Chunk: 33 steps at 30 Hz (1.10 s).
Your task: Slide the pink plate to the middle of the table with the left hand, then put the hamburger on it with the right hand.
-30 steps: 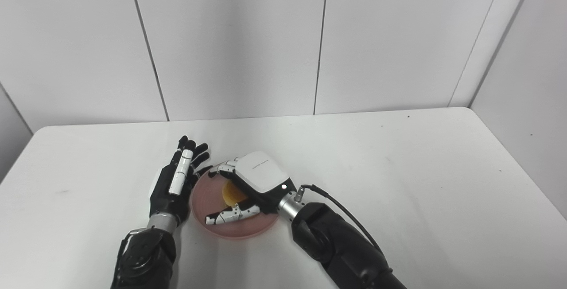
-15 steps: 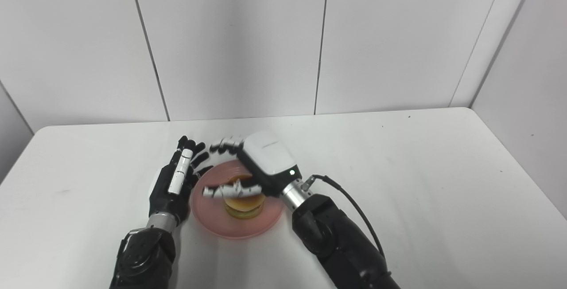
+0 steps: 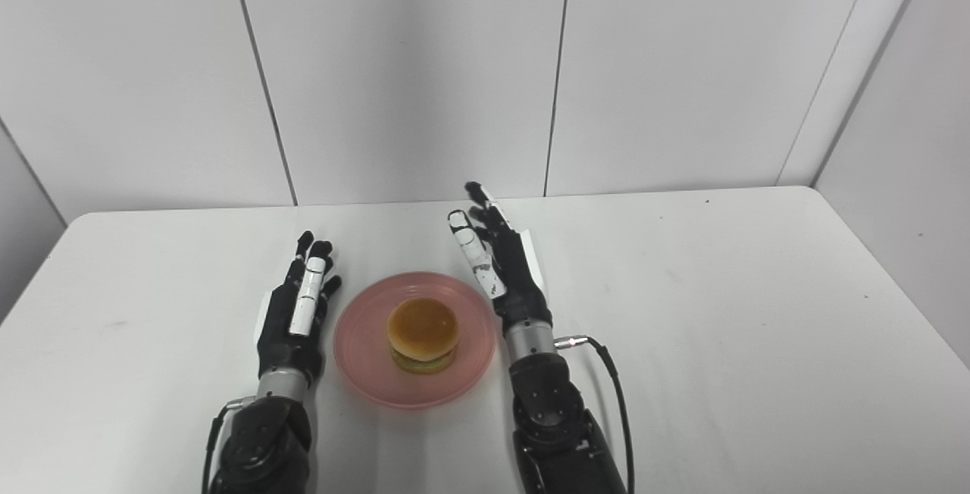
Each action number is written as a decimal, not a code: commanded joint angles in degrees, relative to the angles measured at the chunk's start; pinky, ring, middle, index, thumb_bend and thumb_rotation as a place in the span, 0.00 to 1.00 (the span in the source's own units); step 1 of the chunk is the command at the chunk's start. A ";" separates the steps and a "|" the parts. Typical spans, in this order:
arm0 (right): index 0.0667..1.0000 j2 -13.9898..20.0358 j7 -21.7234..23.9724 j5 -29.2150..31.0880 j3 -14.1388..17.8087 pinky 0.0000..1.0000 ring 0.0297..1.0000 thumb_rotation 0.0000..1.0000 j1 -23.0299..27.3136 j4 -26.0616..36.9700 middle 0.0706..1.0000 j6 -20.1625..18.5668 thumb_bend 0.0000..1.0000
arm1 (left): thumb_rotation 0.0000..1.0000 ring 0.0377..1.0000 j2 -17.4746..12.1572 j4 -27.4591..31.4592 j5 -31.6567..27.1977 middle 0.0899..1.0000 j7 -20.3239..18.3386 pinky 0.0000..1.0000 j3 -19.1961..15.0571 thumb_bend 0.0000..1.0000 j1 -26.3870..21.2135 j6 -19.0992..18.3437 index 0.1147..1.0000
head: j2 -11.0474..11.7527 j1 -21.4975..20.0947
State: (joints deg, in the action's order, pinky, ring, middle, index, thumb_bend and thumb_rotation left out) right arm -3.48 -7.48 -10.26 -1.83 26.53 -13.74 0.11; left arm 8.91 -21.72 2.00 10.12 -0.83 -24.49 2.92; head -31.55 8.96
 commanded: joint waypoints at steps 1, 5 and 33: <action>0.91 0.17 0.33 0.84 0.34 0.88 0.93 1.00 1.61 0.26 0.96 0.35 0.68 | 0.82 1.00 0.45 -0.65 2.67 0.99 2.97 1.00 0.22 0.69 -0.97 4.64 0.96 | -0.22 0.96; 0.88 0.92 0.24 1.06 0.31 0.85 0.90 1.00 0.23 -0.86 0.94 1.18 0.67 | 0.85 1.00 0.29 -1.73 3.61 1.00 3.87 1.00 0.35 0.69 -1.12 5.72 0.99 | -0.50 2.45; 0.85 0.24 -0.63 2.95 0.17 0.82 0.89 1.00 -5.02 1.72 0.91 2.78 0.65 | 0.83 1.00 -1.30 3.98 1.31 0.99 -0.28 1.00 1.01 0.69 -0.47 -3.33 1.00 | -3.33 8.81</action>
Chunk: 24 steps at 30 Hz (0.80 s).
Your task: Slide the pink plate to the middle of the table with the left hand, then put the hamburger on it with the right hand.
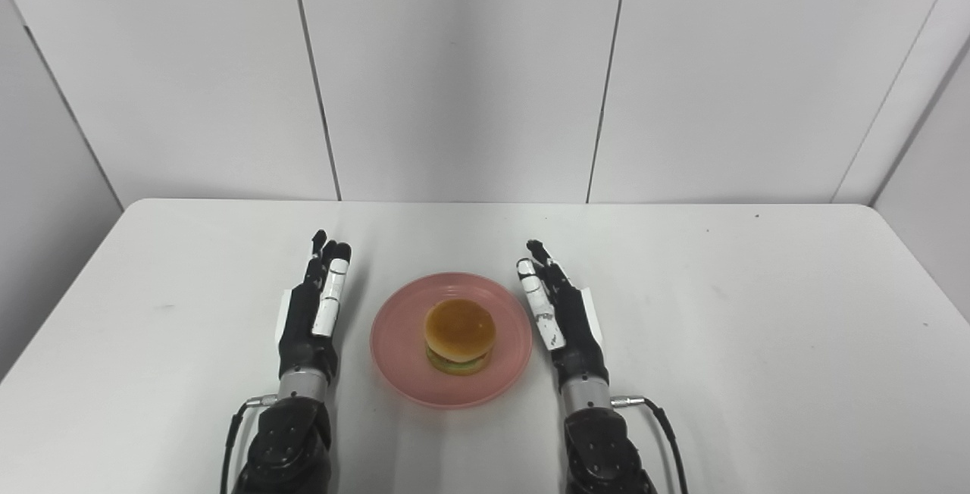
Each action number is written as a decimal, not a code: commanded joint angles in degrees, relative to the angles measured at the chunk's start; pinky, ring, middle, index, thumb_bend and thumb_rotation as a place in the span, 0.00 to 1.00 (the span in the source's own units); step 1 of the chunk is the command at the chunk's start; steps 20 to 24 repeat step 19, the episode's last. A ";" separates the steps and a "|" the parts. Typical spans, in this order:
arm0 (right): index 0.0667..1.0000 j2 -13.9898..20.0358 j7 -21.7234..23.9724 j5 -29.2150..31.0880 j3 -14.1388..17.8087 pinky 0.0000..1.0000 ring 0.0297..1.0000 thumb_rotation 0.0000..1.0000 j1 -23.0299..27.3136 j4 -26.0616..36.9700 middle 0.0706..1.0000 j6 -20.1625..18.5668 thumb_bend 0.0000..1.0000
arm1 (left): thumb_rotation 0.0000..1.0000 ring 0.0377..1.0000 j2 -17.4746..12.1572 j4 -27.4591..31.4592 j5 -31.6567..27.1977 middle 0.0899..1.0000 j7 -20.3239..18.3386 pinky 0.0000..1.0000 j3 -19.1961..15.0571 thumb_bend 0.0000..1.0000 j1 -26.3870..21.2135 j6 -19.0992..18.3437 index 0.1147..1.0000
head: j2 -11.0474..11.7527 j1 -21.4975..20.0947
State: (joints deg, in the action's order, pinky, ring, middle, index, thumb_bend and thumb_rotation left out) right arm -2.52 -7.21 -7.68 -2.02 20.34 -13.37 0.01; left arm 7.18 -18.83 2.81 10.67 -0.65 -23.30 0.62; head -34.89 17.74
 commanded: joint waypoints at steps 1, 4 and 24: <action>0.85 -0.81 -1.13 0.53 0.63 0.84 0.89 1.00 1.08 1.16 0.91 3.38 0.69 | 0.84 1.00 0.50 1.08 0.51 0.98 -0.84 1.00 0.95 0.69 -1.68 -1.19 1.00 | 0.02 0.15; 0.84 -0.51 -2.36 -1.11 0.26 0.82 0.88 1.00 0.86 0.26 0.90 6.35 0.68 | 0.84 1.00 0.74 1.33 0.14 0.97 -0.93 1.00 1.03 0.70 -1.56 -1.87 1.00 | -0.10 -0.46; 0.96 -5.69 -4.24 3.12 2.50 0.95 0.97 1.00 0.17 0.82 0.99 2.39 0.70 | 0.84 1.00 -1.26 5.64 -0.98 0.97 -3.29 1.00 0.84 0.68 0.93 -3.39 1.00 | -0.11 -9.91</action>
